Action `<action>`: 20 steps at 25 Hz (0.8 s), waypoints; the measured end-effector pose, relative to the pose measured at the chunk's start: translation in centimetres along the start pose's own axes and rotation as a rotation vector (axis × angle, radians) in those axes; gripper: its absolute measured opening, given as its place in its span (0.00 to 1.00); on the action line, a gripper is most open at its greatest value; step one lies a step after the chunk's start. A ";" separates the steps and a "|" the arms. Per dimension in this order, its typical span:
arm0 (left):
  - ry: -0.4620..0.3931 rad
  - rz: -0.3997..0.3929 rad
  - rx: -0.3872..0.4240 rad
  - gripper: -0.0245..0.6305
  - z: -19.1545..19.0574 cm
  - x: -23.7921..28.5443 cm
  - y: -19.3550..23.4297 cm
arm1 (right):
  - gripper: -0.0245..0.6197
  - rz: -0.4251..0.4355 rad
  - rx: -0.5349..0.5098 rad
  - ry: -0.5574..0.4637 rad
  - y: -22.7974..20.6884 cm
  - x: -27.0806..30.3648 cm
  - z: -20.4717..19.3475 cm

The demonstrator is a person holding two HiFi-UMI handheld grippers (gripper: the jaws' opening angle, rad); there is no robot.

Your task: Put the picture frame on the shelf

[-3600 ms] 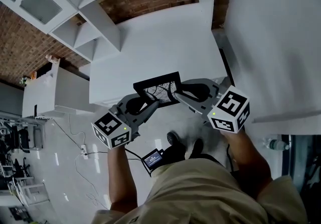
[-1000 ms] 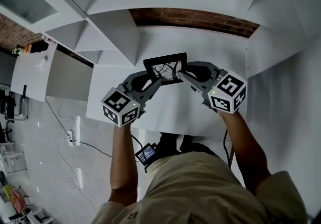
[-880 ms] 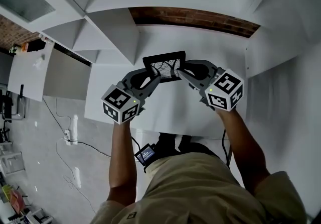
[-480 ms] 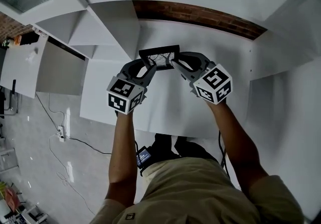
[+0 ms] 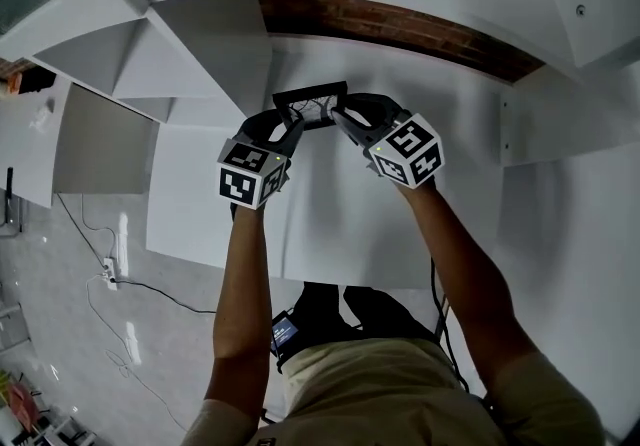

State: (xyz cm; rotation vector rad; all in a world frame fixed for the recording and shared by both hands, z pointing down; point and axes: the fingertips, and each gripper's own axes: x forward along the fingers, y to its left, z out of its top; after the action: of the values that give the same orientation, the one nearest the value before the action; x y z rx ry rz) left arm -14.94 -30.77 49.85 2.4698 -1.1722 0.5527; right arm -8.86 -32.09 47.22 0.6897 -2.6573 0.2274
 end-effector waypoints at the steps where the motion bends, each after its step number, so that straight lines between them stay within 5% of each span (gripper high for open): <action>1: 0.006 0.000 -0.006 0.19 -0.5 0.8 0.5 | 0.15 -0.001 0.002 0.007 -0.5 0.7 -0.7; 20: 0.075 0.038 -0.054 0.20 -7.2 8.8 4.9 | 0.15 -0.013 0.030 0.083 -5.3 7.2 -9.1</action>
State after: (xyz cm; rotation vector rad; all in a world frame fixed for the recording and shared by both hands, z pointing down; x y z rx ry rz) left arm -15.10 -36.05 61.07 2.3655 -1.1911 0.6104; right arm -9.05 -37.51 58.74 0.6916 -2.5742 0.2871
